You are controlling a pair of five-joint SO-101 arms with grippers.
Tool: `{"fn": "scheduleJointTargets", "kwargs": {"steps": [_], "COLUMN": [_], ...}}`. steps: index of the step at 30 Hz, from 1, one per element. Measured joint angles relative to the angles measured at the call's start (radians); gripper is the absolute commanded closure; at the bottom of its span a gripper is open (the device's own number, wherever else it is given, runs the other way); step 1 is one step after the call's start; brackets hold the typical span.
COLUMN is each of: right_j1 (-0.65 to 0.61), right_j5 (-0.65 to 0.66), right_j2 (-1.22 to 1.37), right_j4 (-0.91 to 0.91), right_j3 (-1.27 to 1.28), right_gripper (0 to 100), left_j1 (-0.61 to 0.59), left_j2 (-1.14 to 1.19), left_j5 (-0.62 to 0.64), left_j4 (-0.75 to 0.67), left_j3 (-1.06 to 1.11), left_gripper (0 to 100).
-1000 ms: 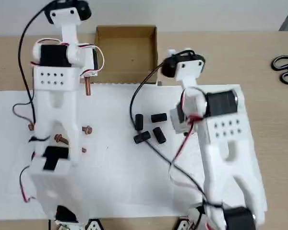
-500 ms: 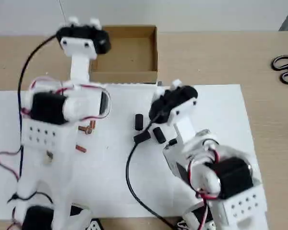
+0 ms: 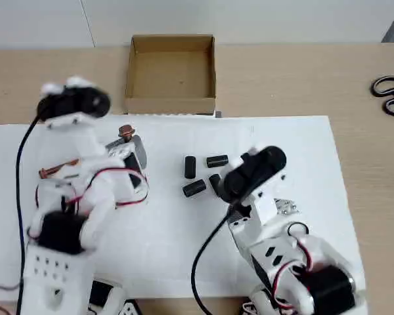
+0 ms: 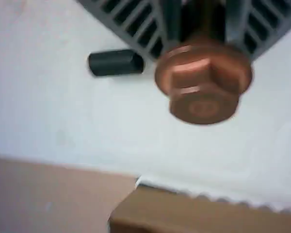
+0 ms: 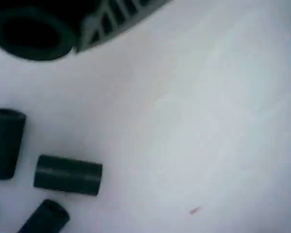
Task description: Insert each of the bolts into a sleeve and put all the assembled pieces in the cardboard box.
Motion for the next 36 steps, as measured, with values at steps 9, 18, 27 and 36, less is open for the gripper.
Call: {"fn": "scheduleJointTargets", "kwargs": {"steps": [9,18,27,36], "right_j1": [-0.012,-0.207,-0.293,-0.298], "right_j5": [0.0,0.066,0.075,0.075], "right_j2": [-0.284,-0.446,-0.448,-0.446], "right_j4": [-0.224,-0.382,-0.565,-0.568], "right_j3": [0.288,0.534,0.634,0.637], "right_gripper": [99.5,99.5,99.5,99.5], "left_j1": [0.0,0.035,0.219,0.265], "left_j2": [-0.293,-0.347,-0.347,-0.347], "left_j5": [0.109,0.252,0.307,0.307], "left_j4": [-0.199,-0.209,-0.209,-0.209], "left_j3": [0.264,0.308,0.308,0.308], "left_gripper": [100,100,100,100]}}
